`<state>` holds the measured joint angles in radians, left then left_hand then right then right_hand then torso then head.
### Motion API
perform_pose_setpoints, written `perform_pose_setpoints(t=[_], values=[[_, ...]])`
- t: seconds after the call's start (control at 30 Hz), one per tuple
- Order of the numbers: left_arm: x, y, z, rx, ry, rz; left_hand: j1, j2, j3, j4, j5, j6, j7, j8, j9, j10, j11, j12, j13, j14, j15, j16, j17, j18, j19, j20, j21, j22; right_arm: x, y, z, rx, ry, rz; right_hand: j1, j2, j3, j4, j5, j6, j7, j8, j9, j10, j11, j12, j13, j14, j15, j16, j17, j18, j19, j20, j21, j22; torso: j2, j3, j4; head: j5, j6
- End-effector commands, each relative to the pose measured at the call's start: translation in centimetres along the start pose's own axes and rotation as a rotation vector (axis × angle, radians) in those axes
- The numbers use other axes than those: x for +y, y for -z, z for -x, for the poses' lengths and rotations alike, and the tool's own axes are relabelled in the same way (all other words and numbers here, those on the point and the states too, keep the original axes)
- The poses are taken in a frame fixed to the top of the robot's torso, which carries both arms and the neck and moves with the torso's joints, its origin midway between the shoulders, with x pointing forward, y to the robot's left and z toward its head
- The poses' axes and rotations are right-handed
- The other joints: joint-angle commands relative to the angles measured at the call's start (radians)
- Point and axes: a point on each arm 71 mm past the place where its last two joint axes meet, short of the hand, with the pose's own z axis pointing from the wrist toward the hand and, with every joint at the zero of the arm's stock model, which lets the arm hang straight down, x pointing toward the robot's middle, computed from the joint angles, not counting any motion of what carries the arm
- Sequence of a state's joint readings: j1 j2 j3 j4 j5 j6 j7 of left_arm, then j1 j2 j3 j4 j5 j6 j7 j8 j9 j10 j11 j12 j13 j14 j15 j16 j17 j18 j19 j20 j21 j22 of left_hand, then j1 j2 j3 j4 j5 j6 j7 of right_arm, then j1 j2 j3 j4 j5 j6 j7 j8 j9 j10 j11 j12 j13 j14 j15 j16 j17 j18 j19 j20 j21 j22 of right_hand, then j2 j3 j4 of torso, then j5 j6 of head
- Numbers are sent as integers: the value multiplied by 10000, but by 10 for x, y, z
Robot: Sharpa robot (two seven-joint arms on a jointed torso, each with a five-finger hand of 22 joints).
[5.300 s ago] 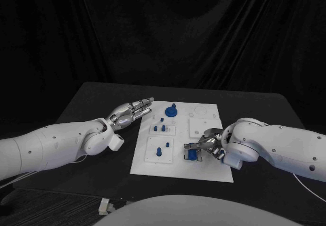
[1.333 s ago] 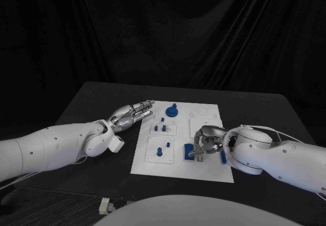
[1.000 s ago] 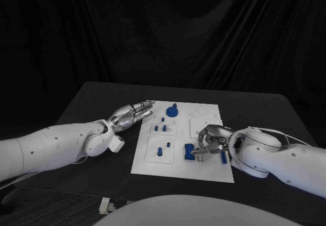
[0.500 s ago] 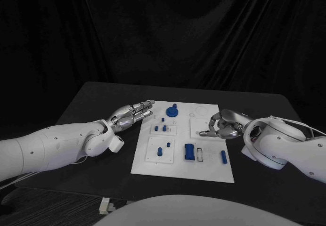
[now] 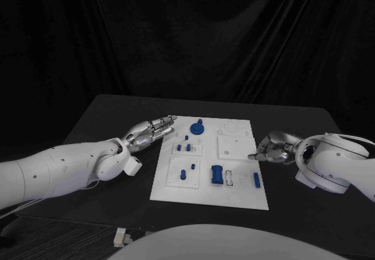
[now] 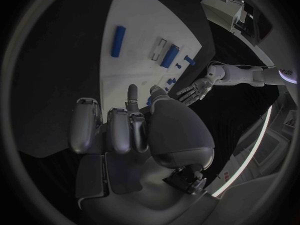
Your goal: Assemble the parts on the task board
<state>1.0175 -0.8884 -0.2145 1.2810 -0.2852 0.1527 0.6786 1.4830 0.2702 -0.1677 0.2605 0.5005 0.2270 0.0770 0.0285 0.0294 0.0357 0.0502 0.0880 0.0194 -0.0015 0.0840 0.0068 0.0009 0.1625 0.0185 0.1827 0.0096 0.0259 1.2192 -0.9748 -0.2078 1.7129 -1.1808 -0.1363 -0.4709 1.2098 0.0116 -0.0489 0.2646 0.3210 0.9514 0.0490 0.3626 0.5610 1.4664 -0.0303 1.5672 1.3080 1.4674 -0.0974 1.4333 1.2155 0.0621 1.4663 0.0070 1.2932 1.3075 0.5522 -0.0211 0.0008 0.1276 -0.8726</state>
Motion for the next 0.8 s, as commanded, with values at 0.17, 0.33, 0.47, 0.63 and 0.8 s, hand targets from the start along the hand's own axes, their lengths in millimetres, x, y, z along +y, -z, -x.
perform_pose_setpoints(t=[0.17, 0.33, 0.47, 0.63, 0.8], values=[[-1, -1, -2, 26, 98, -207, 31, 58, 50, -5, 67, 13, 40, 48, 17, 26, 50, 62, 12, 19, 84, -66, -7, 91, 1, 94, 40, 13, -11, -1, -5, 1150, 3237, -1347, -132, 118, -165, -197, -776, 1082, -19, -1050, -1305, 1044, 37, 35, 2628, 544, 63, 151, 376, -9, 315, 119, 103, 1830, 1, -1, 0, -205, 0], [-1, -2, -2, 42, 107, -213, 31, 58, 50, -5, 67, 13, 40, 48, 17, 26, 50, 62, 12, 19, 84, -66, -7, 91, 1, 94, 40, 13, -10, -3, -5, 1227, 3810, -1447, -466, 220, -318, -112, -1039, 2000, -273, -851, -1249, 1044, -183, 35, 2628, 549, -113, 203, 451, -29, 345, -33, 208, 1857, 3, -5, -4, -308, 0], [-1, -2, -2, 54, 117, -220, 33, 55, 54, -8, 70, 10, 39, 48, 16, 28, 49, 64, 12, 21, 87, -65, -6, 90, 1, 97, 41, 12, -8, -7, -10, 1371, 3908, -1437, -475, 217, -331, -127, -1026, 1966, -270, -895, -1259, 1044, -190, 35, 2628, 538, -124, 181, 394, -22, 335, -48, 175, 1847, 5, -5, 3, -334, 0], [-1, -2, -2, 57, 121, -225, 35, 54, 57, -11, 76, -1, 38, 46, 15, 29, 51, 64, 12, 21, 89, -65, -6, 89, 1, 98, 40, 11, -4, -10, -16, 1418, 3876, -1349, -451, 214, -338, -198, -878, 1873, -249, -1011, -1286, 1044, -184, 35, 2628, 521, -126, 152, 319, -17, 322, -66, 142, 1836, 18, 0, 13, -359, 0], [-1, -2, -2, 68, 129, -221, 35, 54, 57, -11, 76, -1, 38, 46, 15, 29, 51, 64, 12, 21, 89, -65, -6, 89, 1, 98, 40, 11, -2, -13, -21, 1376, 3762, -1274, -436, 219, -334, -222, -838, 1853, -242, -1037, -1289, 1044, -179, 35, 2628, 510, -125, 128, 260, -11, 312, -67, 109, 1825, 10, -6, 12, -349, 0]])
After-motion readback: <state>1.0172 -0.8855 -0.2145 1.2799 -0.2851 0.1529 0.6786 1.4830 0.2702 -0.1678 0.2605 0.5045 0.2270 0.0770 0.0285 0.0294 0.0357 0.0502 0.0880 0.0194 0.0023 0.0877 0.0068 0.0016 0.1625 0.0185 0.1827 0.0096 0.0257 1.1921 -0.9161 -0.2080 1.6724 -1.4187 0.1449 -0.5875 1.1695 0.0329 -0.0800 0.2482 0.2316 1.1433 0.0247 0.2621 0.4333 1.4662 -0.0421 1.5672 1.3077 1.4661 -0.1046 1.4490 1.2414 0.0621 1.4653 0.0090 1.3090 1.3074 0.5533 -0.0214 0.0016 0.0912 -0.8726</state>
